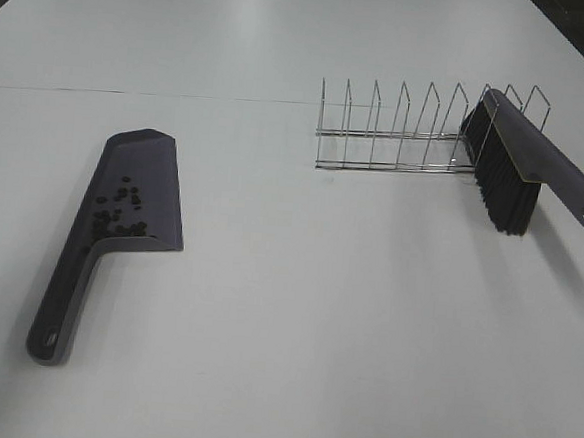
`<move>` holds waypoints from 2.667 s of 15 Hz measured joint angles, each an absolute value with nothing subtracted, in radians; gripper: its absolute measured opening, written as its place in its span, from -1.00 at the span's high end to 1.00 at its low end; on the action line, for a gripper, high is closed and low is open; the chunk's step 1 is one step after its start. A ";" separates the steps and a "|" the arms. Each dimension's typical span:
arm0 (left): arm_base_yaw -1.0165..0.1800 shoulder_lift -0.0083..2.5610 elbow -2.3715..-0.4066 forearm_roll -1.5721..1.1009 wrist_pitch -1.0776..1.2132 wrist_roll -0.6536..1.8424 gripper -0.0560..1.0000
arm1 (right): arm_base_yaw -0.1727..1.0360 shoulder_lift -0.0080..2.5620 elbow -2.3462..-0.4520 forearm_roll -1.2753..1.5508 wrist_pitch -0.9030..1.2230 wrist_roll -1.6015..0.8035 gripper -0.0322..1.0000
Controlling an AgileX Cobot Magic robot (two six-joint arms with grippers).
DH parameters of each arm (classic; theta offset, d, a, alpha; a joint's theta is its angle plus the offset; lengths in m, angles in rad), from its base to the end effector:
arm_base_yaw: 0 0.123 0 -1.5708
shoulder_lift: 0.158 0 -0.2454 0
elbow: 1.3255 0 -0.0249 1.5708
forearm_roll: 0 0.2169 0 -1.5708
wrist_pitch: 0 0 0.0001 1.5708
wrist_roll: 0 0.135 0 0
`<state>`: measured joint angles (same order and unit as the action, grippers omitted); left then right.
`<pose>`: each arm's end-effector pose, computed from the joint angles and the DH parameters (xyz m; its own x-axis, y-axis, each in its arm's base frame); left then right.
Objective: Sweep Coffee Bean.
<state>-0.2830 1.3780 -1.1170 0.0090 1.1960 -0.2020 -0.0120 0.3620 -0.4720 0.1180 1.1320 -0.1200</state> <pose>0.2272 -0.0649 0.2230 -0.9772 0.0786 -0.1974 0.0864 0.9958 -0.0314 0.0750 0.0135 0.2040 -0.7972 -0.0597 -0.6007 -0.1074 0.9933 0.0438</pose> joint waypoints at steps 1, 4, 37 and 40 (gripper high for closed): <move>-0.283 1.305 -1.049 0.009 1.183 -0.202 -0.51 | -0.012 0.318 -0.472 0.124 1.132 -0.120 -0.45; -0.283 1.130 -0.890 0.009 1.136 -0.202 -0.51 | -0.012 0.257 -0.462 0.126 1.119 -0.123 -0.45; -0.283 -0.007 -0.523 0.000 1.083 -0.117 -0.51 | -0.012 -0.004 -0.461 0.178 1.116 -0.193 -0.45; -0.281 -0.007 -0.523 0.000 1.083 -0.117 -0.51 | -0.012 -0.004 -0.461 0.178 1.116 -0.193 -0.45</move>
